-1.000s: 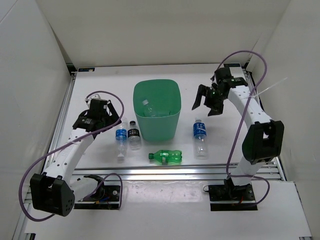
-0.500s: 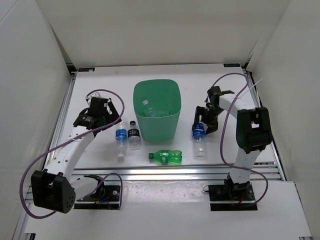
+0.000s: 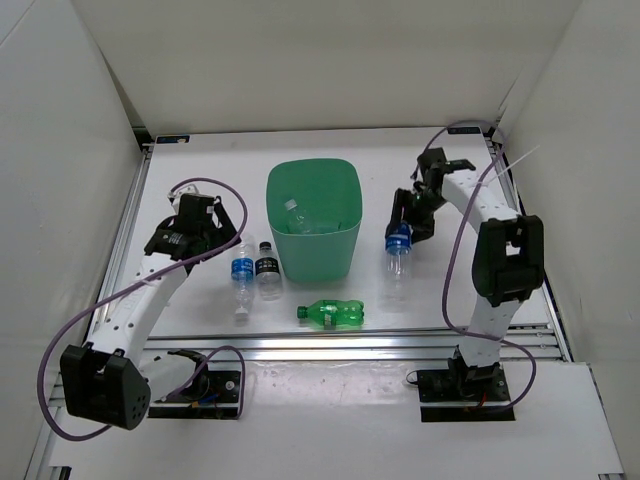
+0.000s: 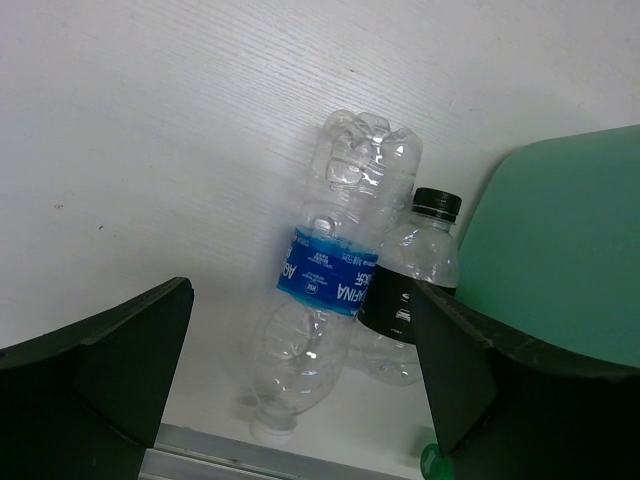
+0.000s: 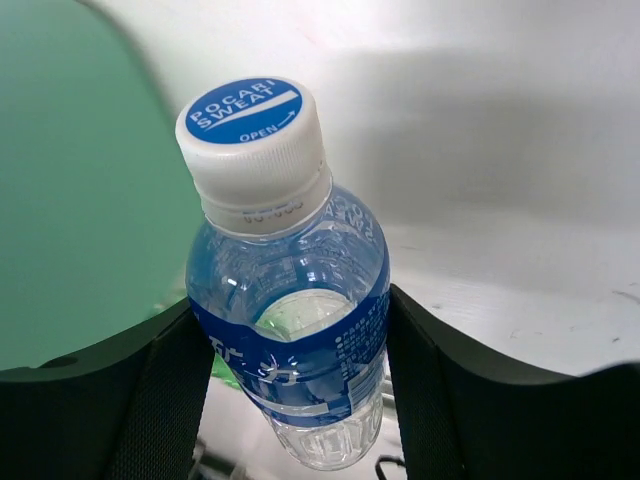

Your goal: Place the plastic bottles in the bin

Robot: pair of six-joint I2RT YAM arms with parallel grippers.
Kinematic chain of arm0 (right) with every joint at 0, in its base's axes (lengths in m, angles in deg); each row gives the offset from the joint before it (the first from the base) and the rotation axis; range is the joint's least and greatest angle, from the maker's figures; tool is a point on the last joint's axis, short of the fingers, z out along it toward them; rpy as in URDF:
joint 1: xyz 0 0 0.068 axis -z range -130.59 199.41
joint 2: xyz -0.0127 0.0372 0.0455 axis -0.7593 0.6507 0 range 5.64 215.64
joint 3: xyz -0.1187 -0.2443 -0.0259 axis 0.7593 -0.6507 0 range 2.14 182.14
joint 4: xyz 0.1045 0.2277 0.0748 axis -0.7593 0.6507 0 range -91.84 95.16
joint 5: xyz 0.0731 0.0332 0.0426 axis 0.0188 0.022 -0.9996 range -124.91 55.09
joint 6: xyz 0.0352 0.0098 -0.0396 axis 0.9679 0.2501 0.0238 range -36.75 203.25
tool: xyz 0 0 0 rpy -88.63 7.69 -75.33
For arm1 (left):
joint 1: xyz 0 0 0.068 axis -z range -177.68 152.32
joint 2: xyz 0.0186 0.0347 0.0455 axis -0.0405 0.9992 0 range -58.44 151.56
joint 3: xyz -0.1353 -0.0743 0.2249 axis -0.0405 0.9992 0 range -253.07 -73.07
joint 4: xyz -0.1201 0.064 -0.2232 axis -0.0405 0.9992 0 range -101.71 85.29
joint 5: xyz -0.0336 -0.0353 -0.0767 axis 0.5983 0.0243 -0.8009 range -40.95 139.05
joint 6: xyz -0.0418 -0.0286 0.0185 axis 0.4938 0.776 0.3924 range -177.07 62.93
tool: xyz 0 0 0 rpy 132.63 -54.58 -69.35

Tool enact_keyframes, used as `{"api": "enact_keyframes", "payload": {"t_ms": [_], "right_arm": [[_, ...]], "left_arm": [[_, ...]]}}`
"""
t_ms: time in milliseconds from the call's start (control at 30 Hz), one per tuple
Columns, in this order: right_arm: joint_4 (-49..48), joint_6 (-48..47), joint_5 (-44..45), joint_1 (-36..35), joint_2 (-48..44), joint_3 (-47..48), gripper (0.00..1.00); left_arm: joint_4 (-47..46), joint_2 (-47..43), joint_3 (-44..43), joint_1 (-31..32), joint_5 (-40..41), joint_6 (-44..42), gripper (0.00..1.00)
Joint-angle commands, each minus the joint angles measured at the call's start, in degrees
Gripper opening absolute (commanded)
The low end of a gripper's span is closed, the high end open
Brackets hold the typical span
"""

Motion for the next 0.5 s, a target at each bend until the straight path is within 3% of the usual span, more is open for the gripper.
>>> {"api": "enact_keyframes", "payload": {"t_ms": [0,167,467], "right_arm": [[5.05,0.05,0.90,-0.12,-6.20,10.30,0.23],[10.25,0.67,1.60,-0.12,-7.34,24.28,0.13],[9.91,2.95,-10.25,-1.78,-4.63,46.87,0.13]], "left_arm": [[0.06,-2.92,0.35,-0.29,1.15,0.98,1.00],[0.06,-3.97,1.41,-0.29,0.54,1.51,1.00],[0.06,-5.03,1.94,-0.29,0.53,0.98,1.00]]}}
